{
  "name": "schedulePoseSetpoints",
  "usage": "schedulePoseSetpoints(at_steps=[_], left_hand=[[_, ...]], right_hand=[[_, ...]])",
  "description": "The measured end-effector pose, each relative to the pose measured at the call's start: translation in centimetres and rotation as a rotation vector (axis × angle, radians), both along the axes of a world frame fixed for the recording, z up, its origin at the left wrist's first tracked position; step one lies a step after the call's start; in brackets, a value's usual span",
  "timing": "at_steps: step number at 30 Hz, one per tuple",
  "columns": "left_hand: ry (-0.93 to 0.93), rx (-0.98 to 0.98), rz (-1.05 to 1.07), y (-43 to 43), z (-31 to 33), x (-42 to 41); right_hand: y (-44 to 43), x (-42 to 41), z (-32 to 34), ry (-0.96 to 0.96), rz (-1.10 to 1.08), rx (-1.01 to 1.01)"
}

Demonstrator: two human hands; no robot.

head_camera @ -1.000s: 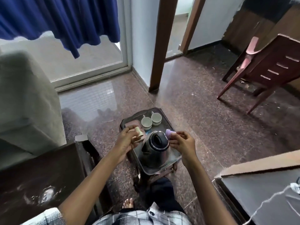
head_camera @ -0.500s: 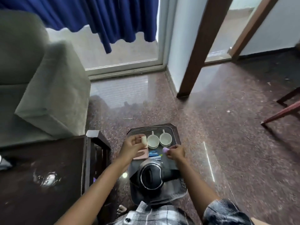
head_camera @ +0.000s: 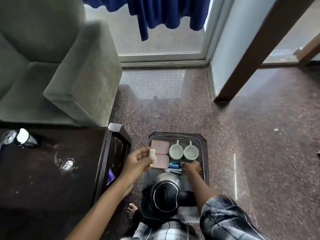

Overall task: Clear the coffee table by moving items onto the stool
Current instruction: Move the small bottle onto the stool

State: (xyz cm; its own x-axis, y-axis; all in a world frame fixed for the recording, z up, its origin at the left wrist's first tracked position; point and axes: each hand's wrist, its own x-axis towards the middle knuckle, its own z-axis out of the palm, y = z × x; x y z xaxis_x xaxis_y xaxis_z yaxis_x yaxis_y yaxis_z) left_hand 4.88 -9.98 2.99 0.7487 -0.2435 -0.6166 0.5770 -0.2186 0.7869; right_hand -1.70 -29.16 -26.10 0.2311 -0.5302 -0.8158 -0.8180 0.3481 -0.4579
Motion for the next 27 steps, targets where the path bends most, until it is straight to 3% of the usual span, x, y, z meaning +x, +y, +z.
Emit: schedulePoseSetpoints(at_steps=[3, 9, 13, 16, 23, 27], left_hand=[[0.012, 0.008, -0.014, 0.2, -0.6, 0.0], [-0.036, 0.105, -0.143, -0.5, -1.6, -0.6], [-0.106, 0.156, -0.263, -1.4, -2.4, -0.9], [-0.162, 0.195, -0.33, -1.8, -3.1, -1.1], [-0.186, 0.254, -0.405, -2.2, -3.7, -1.7], [-0.187, 0.24, -0.411, -2.1, -3.5, -1.7]], right_hand=[[-0.7, -0.6, -2.6, -0.026, 0.032, 0.029], [0.7, -0.7, 14.2, -0.222, -0.12, 0.099], [2.4, -0.9, 21.6, -0.47, 0.02, 0.32], [4.1, -0.8, 24.8, -0.553, 0.123, 0.395], [4.1, -1.6, 23.6, -0.516, 0.109, 0.256], [1.1, -3.0, 19.1, -0.285, 0.123, -0.127]])
